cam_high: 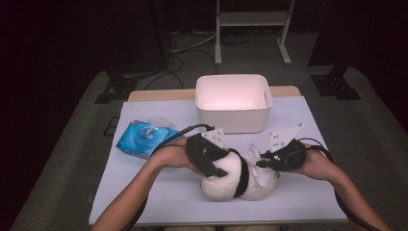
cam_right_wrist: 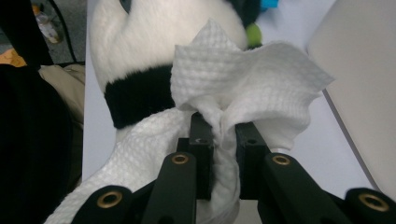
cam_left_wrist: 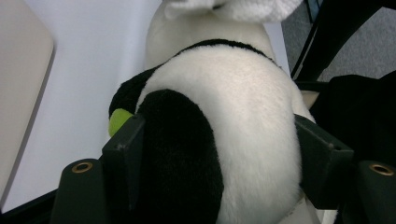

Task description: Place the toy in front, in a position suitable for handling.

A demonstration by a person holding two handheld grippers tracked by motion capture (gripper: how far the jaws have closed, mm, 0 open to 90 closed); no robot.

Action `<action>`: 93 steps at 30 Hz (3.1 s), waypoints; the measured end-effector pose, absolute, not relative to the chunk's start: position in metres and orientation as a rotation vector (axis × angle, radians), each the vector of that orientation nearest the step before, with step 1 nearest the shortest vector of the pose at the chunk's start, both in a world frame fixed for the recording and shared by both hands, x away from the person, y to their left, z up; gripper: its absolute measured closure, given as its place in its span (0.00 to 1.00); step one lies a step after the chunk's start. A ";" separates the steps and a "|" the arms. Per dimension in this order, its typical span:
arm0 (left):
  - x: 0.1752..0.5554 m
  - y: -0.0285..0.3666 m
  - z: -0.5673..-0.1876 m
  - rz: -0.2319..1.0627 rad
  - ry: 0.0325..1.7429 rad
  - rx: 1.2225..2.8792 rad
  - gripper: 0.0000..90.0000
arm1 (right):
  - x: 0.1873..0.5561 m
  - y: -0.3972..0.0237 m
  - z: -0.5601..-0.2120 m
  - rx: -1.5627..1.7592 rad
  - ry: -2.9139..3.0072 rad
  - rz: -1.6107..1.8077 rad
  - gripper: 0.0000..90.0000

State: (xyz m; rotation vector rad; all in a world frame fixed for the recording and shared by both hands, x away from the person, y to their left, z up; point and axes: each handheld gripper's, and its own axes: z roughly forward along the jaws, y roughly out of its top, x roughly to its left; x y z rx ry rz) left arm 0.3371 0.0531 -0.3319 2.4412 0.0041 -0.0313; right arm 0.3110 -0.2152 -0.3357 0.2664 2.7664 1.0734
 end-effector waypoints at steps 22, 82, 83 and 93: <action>0.330 0.056 -0.336 -0.017 0.002 2.405 0.30 | 0.311 -0.274 -0.373 0.530 2.773 1.049 0.88; 0.335 0.034 -0.328 0.003 -0.027 2.415 0.25 | 0.318 -0.207 -0.335 0.263 2.815 0.993 0.89; 0.335 0.035 -0.328 -0.001 -0.015 2.410 0.25 | 0.318 -0.207 -0.335 0.263 2.815 0.993 0.89; 0.331 0.035 -0.316 0.024 0.035 2.350 0.14 | 0.314 -0.220 -0.340 0.305 2.806 0.972 0.89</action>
